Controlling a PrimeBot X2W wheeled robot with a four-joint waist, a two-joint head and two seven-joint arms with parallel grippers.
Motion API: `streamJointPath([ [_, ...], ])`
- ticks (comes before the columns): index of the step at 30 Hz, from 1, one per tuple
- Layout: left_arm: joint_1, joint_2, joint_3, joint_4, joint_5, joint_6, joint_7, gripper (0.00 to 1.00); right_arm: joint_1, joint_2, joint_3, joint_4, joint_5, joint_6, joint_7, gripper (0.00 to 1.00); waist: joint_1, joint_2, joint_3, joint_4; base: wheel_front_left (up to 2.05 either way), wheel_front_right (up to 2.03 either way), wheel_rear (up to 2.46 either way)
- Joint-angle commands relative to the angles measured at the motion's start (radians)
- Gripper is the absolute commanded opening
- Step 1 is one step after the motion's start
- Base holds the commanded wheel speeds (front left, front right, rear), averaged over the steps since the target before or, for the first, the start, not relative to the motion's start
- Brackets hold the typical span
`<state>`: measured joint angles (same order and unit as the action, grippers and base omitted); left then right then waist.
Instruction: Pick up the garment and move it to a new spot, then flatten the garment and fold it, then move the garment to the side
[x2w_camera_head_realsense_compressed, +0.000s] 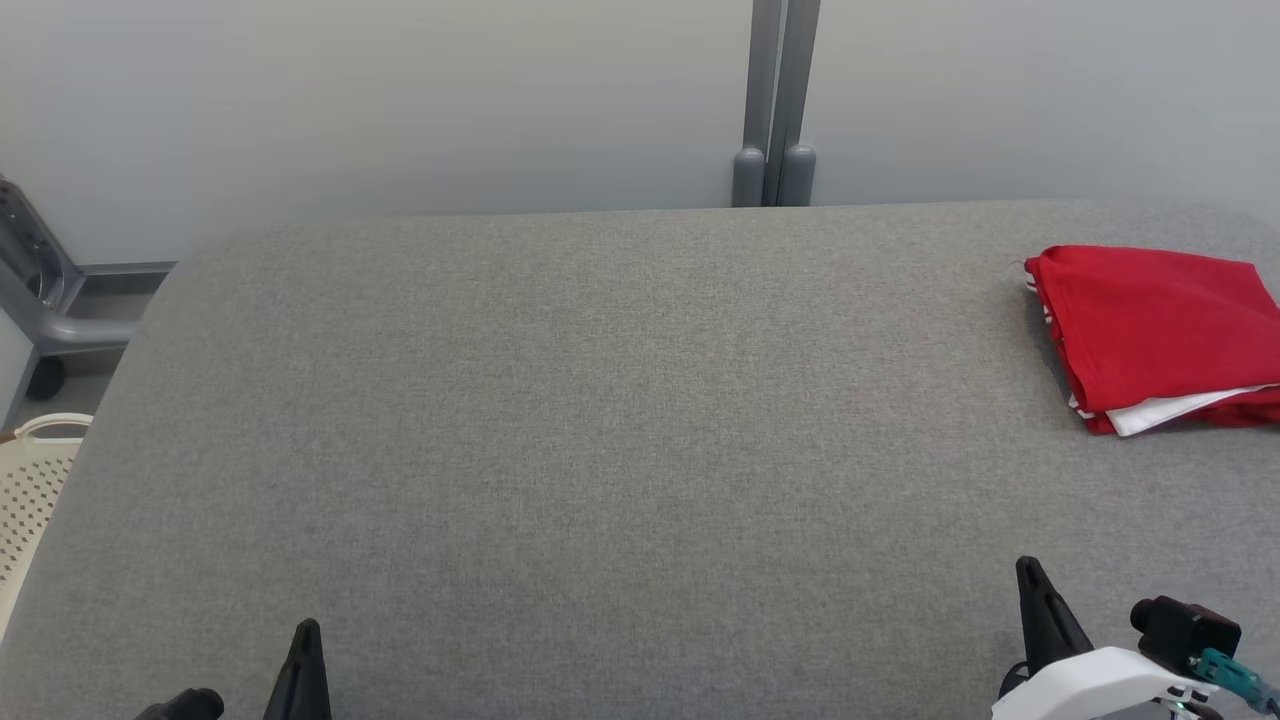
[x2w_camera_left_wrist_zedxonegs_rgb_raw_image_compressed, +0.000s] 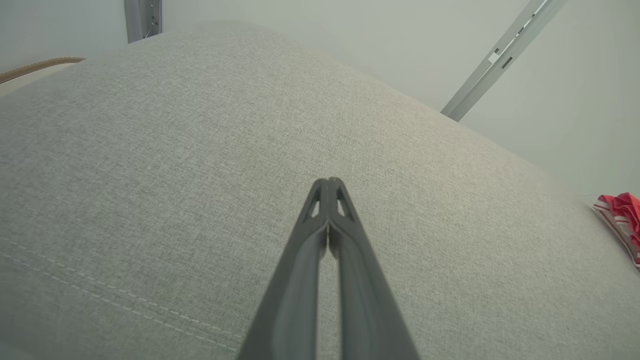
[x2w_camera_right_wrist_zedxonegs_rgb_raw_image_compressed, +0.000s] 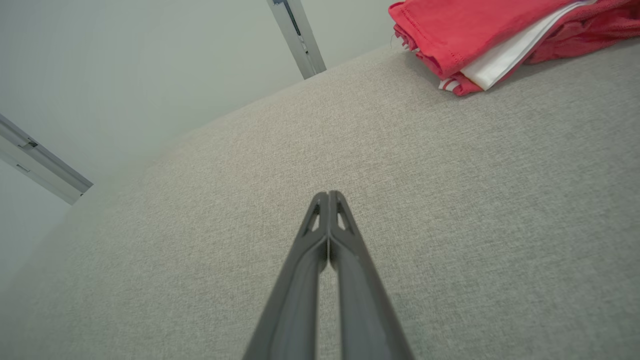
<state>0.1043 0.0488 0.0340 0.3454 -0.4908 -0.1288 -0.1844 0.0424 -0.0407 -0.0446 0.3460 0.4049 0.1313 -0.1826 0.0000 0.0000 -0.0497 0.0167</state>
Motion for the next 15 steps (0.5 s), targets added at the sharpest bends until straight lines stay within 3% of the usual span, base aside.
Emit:
streamJointPath([
  [1, -0.037, 0.004, 0.008, -0.024, -0.051, 0.000, 0.011, 0.00, -0.020, -0.004, -0.006, -0.027, 0.056, 0.000, 0.010, 0.00, 0.0000, 0.0000, 0.001, 0.000, 0.00, 0.00, 0.00],
  [15, -0.065, 0.003, 0.018, -0.054, -0.277, 0.000, 0.072, 0.00, -0.028, -0.006, -0.021, -0.066, 0.300, 0.000, 0.067, 0.00, 0.0000, 0.0000, 0.008, -0.003, 0.00, 0.00, 0.00],
])
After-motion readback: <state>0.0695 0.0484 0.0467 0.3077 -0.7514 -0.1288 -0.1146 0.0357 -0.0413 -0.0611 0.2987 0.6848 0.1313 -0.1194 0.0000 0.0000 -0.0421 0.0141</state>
